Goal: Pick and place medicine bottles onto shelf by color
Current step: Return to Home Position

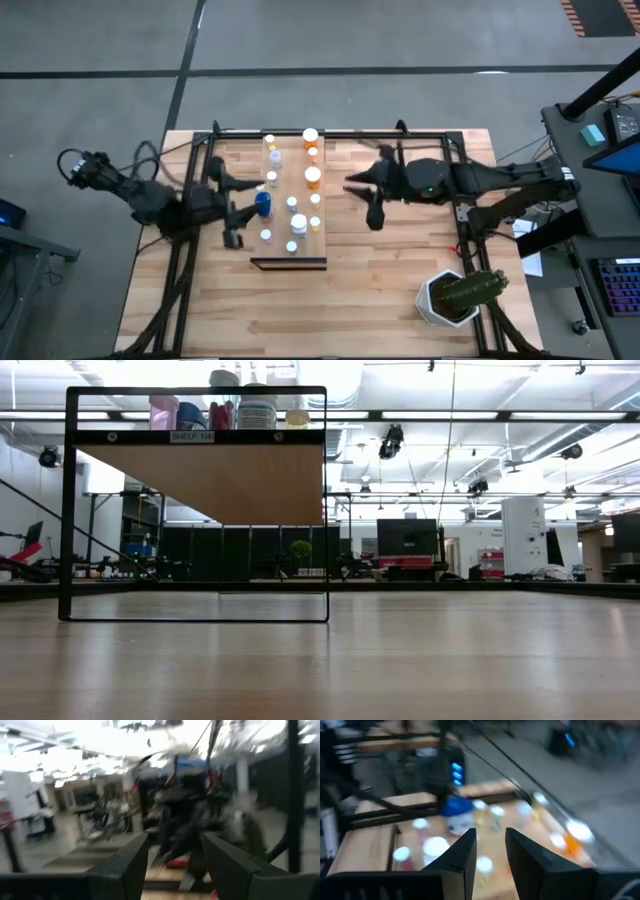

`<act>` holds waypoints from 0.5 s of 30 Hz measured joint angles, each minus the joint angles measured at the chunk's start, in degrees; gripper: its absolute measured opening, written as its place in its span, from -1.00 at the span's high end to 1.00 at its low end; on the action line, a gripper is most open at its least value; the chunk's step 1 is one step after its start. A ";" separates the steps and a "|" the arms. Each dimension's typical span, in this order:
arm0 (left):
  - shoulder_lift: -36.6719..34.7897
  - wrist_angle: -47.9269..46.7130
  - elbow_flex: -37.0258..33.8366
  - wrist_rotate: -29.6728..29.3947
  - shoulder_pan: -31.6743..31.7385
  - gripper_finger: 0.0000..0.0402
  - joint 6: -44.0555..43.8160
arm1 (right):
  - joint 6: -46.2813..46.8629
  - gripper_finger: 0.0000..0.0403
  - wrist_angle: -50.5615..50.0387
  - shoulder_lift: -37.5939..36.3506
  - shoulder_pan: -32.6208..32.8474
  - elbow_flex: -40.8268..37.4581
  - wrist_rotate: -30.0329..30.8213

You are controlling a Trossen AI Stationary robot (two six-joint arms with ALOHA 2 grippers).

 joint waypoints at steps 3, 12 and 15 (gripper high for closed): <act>-1.37 -8.67 0.39 6.74 5.45 0.23 -3.58 | -8.47 0.54 11.48 -1.39 -1.18 -6.04 -9.68; -8.32 -15.76 -4.63 25.23 16.79 0.73 -7.96 | -4.32 0.53 32.91 -5.56 -7.87 -21.79 -20.36; -11.52 -15.78 -7.08 25.71 17.30 0.88 -8.90 | -4.59 0.54 37.40 -7.78 -8.88 -25.84 -20.76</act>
